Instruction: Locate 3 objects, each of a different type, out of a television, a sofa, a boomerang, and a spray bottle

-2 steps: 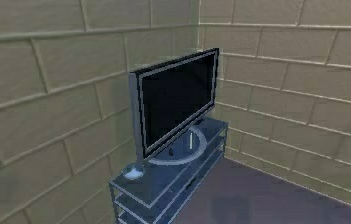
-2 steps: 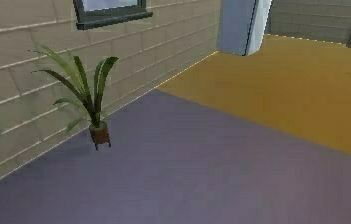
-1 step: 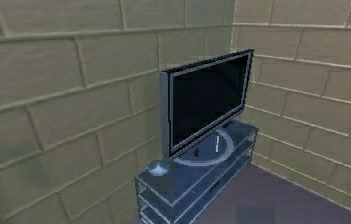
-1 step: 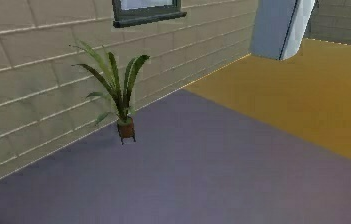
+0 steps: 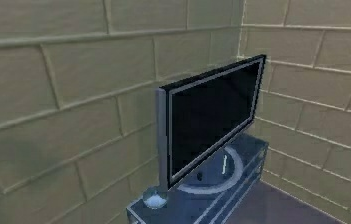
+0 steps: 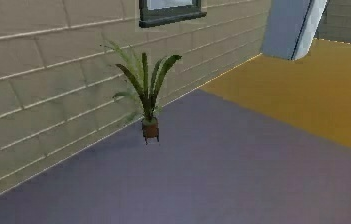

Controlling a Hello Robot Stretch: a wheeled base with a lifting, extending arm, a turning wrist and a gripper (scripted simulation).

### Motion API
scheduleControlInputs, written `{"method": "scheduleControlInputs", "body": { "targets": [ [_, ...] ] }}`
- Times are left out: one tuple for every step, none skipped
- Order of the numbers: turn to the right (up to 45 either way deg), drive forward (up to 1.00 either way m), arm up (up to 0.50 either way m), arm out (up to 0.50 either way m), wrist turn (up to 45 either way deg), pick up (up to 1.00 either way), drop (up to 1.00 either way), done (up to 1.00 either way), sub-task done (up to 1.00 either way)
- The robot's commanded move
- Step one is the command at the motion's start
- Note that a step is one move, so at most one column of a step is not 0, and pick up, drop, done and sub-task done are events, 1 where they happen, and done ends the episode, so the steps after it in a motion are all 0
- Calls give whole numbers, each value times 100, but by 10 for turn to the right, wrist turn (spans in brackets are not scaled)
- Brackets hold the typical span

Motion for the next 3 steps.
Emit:
{"method": "scheduleControlInputs", "body": {
  "targets": [
    [120, 0, 0, 0, 0, 0, 0, 0, 0],
    [0, 0, 0, 0, 0, 0, 0, 0, 100],
    [450, 0, 0, 0, 0, 0, 0, 0, 0]
  ]
}}
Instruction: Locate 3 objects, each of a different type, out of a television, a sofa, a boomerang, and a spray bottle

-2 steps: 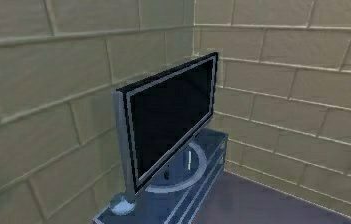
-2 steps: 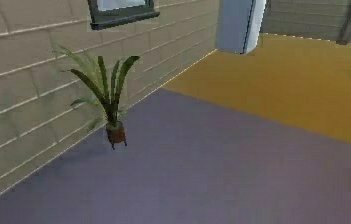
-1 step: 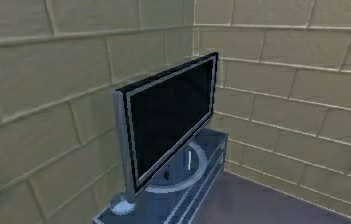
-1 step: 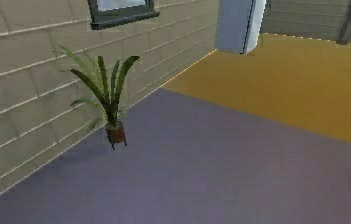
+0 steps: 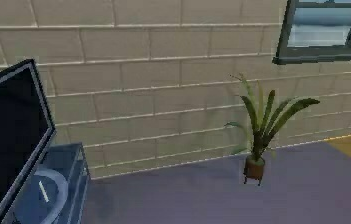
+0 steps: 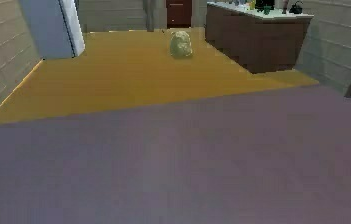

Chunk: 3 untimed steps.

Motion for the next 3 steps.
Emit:
{"method": "scheduleControlInputs", "body": {
  "targets": [
    [450, 0, 0, 0, 0, 0, 0, 0, 0],
    [450, 0, 0, 0, 0, 0, 0, 0, 0],
    [120, 0, 0, 0, 0, 0, 0, 0, 0]
  ]
}}
